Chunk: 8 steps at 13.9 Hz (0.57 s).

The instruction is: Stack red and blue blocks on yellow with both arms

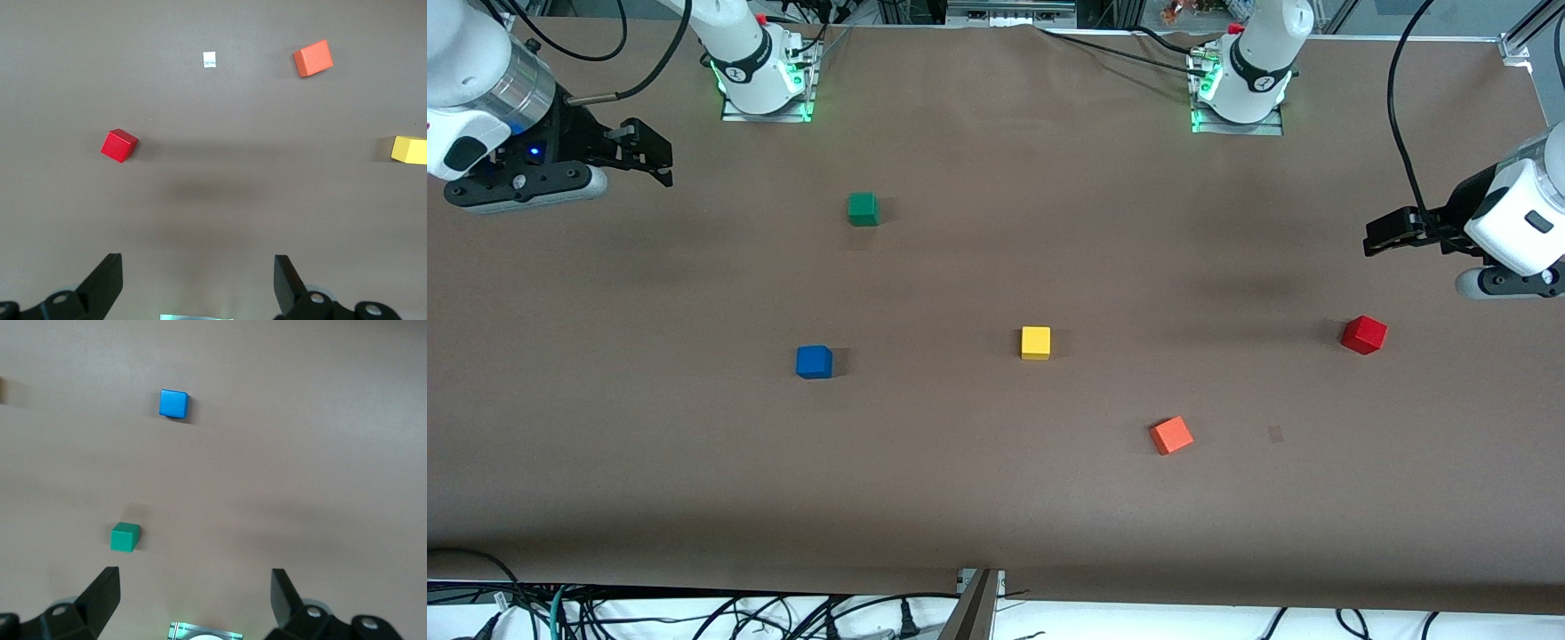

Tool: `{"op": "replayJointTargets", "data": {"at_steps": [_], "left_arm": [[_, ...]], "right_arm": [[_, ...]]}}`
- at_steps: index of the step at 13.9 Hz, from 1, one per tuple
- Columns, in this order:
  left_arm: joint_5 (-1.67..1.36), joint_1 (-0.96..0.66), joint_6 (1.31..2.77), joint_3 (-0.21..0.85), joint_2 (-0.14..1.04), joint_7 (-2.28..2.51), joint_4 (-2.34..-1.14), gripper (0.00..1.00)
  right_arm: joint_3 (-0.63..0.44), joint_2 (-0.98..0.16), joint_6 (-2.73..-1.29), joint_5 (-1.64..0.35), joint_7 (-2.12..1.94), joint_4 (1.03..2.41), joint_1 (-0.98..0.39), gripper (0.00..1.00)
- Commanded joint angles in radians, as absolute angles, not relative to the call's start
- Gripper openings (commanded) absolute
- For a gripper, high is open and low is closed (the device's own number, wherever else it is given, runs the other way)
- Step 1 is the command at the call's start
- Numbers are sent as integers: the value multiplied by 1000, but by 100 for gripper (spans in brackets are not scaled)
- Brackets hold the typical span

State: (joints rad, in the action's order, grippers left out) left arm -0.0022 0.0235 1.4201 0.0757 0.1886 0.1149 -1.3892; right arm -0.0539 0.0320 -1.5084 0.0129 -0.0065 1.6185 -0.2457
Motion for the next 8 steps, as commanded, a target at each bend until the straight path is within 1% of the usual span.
{"op": "replayJointTargets", "data": {"at_steps": [1, 4, 6, 8], "left_arm": [[-21, 23, 1427, 71, 166, 123, -1411, 100], [-25, 35, 1430, 71, 170, 121, -1413, 100], [-12, 38, 1453, 69, 196, 121, -1436, 100], [-8, 52, 1492, 63, 209, 120, -1544, 100]], "right_arm": [[-35, 28, -1489, 14, -17, 1576, -224, 100], [-35, 25, -1483, 14, -2, 1565, -221, 100], [-35, 23, -1486, 15, -6, 1560, -221, 100], [-35, 23, -1488, 14, -8, 1549, -219, 100]]}}
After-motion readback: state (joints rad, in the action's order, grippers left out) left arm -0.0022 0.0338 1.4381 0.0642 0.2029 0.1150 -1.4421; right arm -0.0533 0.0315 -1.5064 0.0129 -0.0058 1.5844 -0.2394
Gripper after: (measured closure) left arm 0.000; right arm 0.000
